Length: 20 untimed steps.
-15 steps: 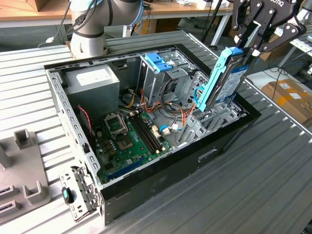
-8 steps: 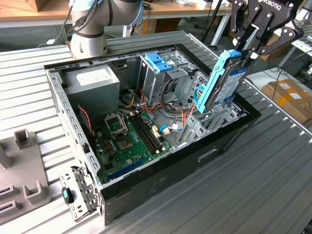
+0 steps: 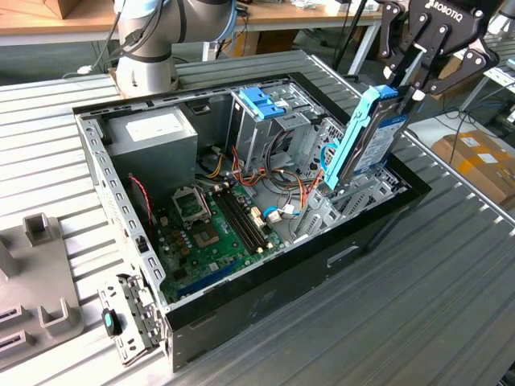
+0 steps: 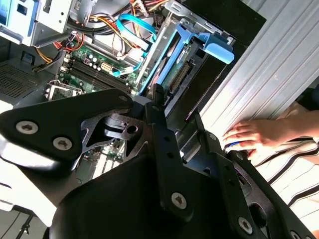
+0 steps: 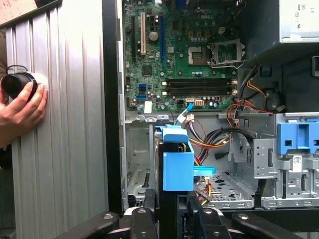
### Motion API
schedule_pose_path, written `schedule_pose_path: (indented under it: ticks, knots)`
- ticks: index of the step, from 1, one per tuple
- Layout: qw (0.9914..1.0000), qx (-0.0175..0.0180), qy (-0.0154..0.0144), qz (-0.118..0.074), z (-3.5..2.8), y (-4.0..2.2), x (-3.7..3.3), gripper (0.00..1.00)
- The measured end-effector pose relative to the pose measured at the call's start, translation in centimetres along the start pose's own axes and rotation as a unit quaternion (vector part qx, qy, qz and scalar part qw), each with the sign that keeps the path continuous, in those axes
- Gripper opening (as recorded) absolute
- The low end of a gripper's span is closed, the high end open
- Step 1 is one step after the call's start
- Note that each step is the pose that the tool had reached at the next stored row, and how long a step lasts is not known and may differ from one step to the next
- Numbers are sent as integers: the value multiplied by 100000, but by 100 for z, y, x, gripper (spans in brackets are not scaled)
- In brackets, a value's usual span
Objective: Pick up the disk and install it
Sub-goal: 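Insert the disk into the insertion slot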
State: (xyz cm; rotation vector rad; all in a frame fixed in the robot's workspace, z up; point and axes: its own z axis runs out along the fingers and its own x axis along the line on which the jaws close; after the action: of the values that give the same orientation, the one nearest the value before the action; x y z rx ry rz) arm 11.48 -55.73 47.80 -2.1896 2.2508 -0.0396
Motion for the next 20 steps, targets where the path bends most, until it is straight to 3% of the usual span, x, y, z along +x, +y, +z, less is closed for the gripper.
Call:
schedule_pose_path:
  ticks: [9, 14, 20]
  knots:
    - [100000, 1, -6, 0, 27, 21, 0, 35]
    - [100000, 2, 0, -1, 89, 23, -1, 35]
    - [100000, 2, 3, 1, 95, 24, -1, 35]
